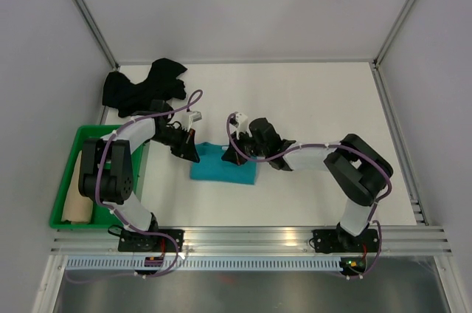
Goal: Roll the t-shirts
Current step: Roll the tshirt
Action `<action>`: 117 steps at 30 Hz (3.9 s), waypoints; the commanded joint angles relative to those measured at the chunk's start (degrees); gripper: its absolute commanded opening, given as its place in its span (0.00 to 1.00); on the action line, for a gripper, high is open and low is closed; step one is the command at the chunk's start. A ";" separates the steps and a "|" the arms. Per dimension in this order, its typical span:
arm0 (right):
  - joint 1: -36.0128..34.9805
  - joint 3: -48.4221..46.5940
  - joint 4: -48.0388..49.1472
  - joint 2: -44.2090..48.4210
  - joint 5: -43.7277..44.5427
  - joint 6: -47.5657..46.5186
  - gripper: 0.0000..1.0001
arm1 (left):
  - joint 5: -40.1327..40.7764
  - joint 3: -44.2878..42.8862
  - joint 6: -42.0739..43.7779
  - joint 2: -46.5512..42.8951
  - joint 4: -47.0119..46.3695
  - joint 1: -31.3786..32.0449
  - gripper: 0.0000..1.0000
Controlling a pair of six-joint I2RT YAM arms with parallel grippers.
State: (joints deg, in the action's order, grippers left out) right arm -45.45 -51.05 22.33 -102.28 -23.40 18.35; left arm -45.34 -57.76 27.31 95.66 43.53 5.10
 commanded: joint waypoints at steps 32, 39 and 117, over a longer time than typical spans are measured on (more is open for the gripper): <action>7.39 -0.81 14.50 -15.75 -14.30 15.22 0.02 | 27.75 -0.79 21.62 -17.52 -0.72 21.60 0.63; 7.57 -0.54 15.82 -17.60 -16.41 15.23 0.02 | 35.05 6.15 30.34 -16.29 -5.55 29.43 0.71; -8.00 16.51 0.09 13.76 4.44 -36.21 0.02 | 18.27 -2.28 36.41 -2.31 15.97 17.84 0.44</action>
State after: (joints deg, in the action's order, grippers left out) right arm -55.57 -32.34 23.46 -90.61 -13.54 -24.73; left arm -24.62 -59.42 62.89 94.39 58.76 23.57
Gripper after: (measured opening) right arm 0.054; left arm 0.409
